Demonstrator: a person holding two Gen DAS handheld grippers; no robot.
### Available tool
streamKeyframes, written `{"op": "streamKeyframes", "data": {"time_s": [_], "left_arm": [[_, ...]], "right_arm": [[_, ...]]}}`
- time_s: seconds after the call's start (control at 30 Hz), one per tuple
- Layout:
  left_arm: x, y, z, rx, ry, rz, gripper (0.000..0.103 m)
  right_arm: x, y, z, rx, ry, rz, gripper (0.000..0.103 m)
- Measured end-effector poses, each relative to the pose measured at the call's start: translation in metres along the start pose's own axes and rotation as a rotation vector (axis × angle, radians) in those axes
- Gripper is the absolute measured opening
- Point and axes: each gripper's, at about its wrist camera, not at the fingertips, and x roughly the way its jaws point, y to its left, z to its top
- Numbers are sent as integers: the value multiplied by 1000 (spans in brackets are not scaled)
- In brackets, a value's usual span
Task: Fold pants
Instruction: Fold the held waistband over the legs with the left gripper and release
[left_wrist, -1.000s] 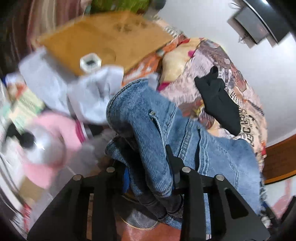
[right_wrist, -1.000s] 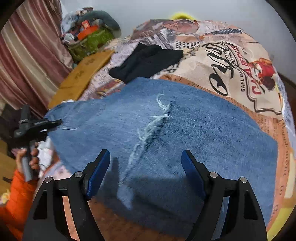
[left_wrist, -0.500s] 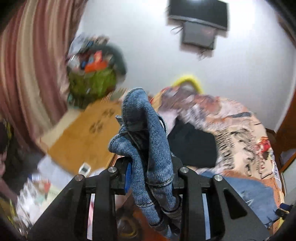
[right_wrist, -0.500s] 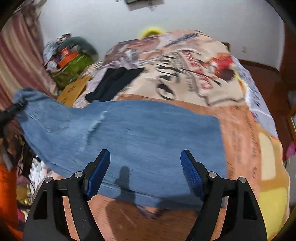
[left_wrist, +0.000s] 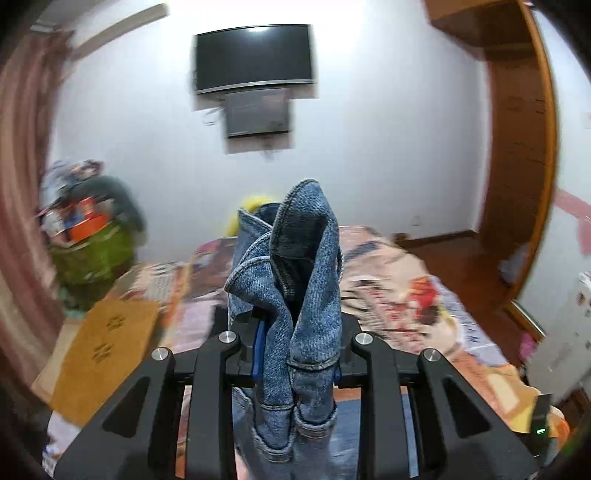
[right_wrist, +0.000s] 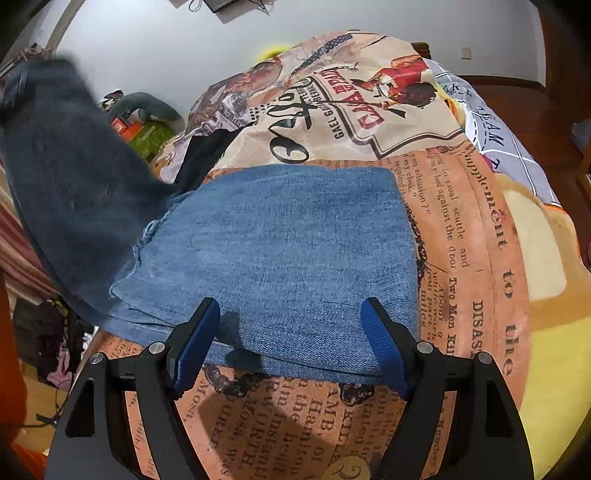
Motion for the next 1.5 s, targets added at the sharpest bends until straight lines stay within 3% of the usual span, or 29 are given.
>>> {"op": "streamKeyframes", "data": {"time_s": [0.13,0.33,0.57,0.73,0.87,0.9,0.97,1.03,1.2,1.27,1.37,1.43,1.5], "left_arm": [[15,-49,4,65,31,-78,26],[46,-109,-8,103,152,-200,26],[74,-174,-52,202,330,-338,26],[83,-224,-87,363,490,-410,29],[78,-237,-105,441,523,-427,38],[77,-236,-106,432,536,-445,43],[74,-231,-105,379,580,-511,63],[71,-221,-98,320,586,-554,70],[66,-186,-74,286,479,-485,88],[72,-166,-67,313,419,-401,95],[90,-139,-65,359,366,-285,97],[111,-119,-67,397,378,-219,97],[139,-98,-74,382,449,-192,97]], "right_arm": [[-1,-2,0,5,-6,14,77],[-25,-15,-1,70,-63,43,76],[-44,-36,-9,114,-64,-14,76],[-49,-47,-16,154,-63,-26,76],[-49,-46,-18,158,-62,-28,76],[-48,-45,-19,151,-58,-33,76],[-47,-43,-19,141,-52,-41,76],[-46,-41,-19,131,-44,-46,76],[-41,-37,-19,123,-35,-42,76],[-39,-36,-20,125,-30,-40,76],[-32,-33,-22,122,-10,-44,76],[-29,-24,-25,104,14,-44,76],[-24,-17,-25,68,37,-46,76]]}}
